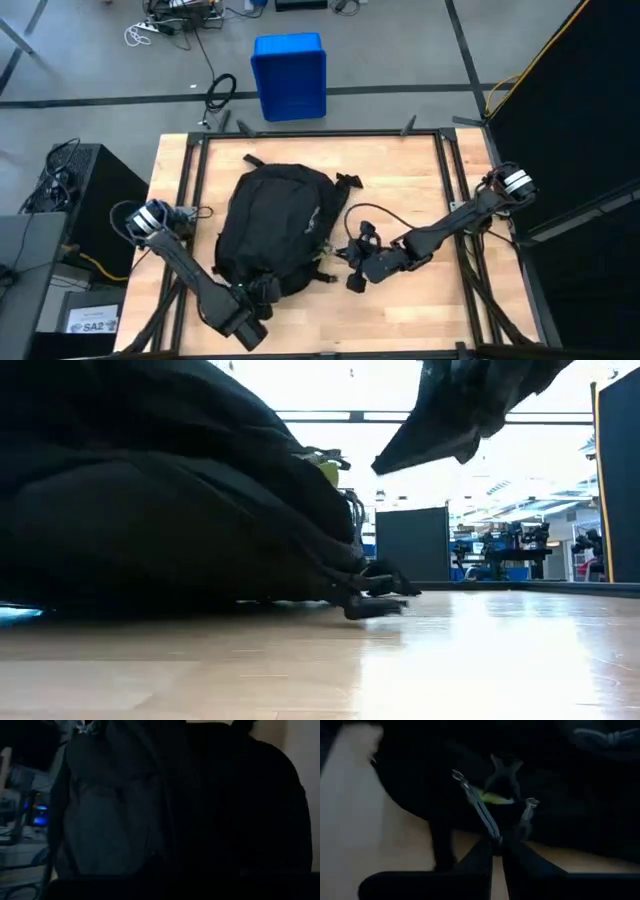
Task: Unpack backpack
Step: Close the backpack
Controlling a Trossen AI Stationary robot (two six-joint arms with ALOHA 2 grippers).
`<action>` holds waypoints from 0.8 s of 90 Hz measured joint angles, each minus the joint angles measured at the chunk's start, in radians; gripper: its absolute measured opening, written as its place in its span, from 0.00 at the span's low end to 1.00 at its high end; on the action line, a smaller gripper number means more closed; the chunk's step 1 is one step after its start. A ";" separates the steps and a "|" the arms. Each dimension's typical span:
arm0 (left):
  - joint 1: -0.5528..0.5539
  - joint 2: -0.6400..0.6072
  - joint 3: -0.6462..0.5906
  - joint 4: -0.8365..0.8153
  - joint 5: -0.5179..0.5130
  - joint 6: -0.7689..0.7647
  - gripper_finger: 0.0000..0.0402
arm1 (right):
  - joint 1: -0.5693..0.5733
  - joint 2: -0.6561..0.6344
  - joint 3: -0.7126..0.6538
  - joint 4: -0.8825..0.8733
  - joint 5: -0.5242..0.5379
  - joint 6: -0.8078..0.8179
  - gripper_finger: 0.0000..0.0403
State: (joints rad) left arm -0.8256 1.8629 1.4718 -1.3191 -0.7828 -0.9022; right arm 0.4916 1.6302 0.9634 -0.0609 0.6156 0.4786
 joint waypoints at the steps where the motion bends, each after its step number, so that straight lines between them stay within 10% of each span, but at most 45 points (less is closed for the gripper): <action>1: -0.001 0.000 -0.001 -0.001 0.000 -0.001 0.00 | 0.004 -0.003 0.000 0.000 0.007 0.000 0.00; 50: -0.015 0.002 -0.005 -0.011 0.096 0.011 0.00 | 0.083 -0.086 -0.001 -0.057 0.218 -0.025 0.01; 72: -0.056 0.002 -0.005 -0.079 0.082 -0.068 0.00 | 0.079 -0.107 -0.001 -0.393 0.284 0.271 0.01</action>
State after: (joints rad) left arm -0.8818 1.8648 1.4670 -1.3977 -0.7010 -0.9701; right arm 0.5710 1.5230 0.9620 -0.4540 0.8994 0.7499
